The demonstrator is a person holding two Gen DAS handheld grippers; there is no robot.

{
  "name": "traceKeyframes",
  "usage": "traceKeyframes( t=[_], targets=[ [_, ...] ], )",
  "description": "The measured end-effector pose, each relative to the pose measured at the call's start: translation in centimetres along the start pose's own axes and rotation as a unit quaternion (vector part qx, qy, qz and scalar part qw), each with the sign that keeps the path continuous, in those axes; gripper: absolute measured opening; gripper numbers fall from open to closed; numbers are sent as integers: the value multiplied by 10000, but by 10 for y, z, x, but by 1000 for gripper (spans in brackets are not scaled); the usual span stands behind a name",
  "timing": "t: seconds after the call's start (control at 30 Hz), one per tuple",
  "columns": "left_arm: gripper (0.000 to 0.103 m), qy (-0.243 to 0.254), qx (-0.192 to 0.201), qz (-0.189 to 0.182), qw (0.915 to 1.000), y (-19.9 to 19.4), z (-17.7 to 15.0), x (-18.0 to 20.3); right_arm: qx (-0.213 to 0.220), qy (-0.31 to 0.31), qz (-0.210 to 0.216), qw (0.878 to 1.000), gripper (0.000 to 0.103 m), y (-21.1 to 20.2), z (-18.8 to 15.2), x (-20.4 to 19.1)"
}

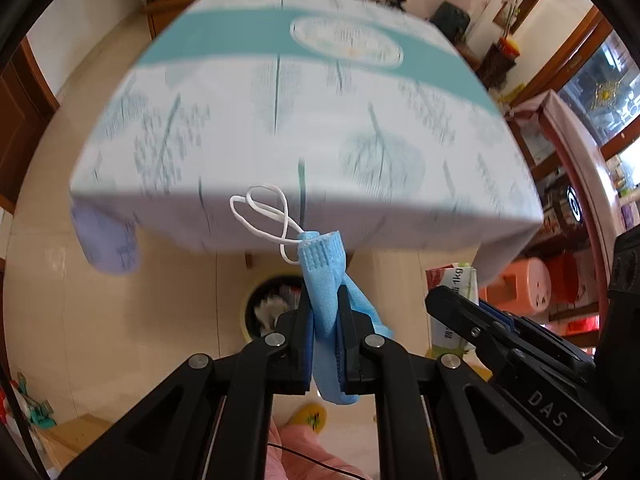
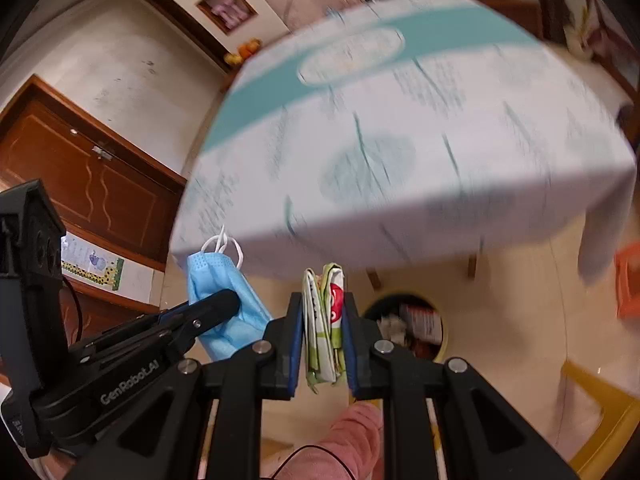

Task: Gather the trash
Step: 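Lift the mask and packet and carry them down over the trash bin, then open the left tool dropping the mask while the right tool releases the packet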

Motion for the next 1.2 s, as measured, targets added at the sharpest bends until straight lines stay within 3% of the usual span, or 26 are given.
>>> traceKeyframes(
  t=[0.23, 0.53, 0.6, 0.77, 0.83, 1.0, 1.2],
  targets=[
    [7, -36, -396, -145, 9991, 65, -38, -34, -488, 466, -142, 9976, 18, 80, -44, 34],
    [8, 30, -794, -249, 9965, 200, -73, -98, -833, 1145, -394, 9891, 21, 226, -94, 91],
    [10, 28, -905, -287, 9955, 227, -80, -111, -925, 1318, -390, 9862, 27, 257, -103, 102],
    [35, 227, -1000, -202, 9945, 272, -89, -134, -1179, 1642, -432, 9784, 41, 313, -124, 121],
    [46, 295, -1028, -137, 9942, 282, -91, -138, -1238, 1718, -420, 9764, 47, 326, -128, 125],
    [57, 268, -1022, 3, 9944, 293, -93, -149, -1180, 1694, -387, 9777, 60, 335, -130, 125],
    [57, 256, -860, 64, 9959, 287, -88, -155, -1062, 1557, -508, 9808, 61, 328, -123, 123]
  ],
)
Point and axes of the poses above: each gripper's, at about its wrist camera, not at the fingertips, and y roughly the way its jaws point, x to its right, z to its top, the point moved 3 cm from there along y, roughly the way its jaws point, and after that the axes turned 10 degrees about -z, right-handed, at the moved point
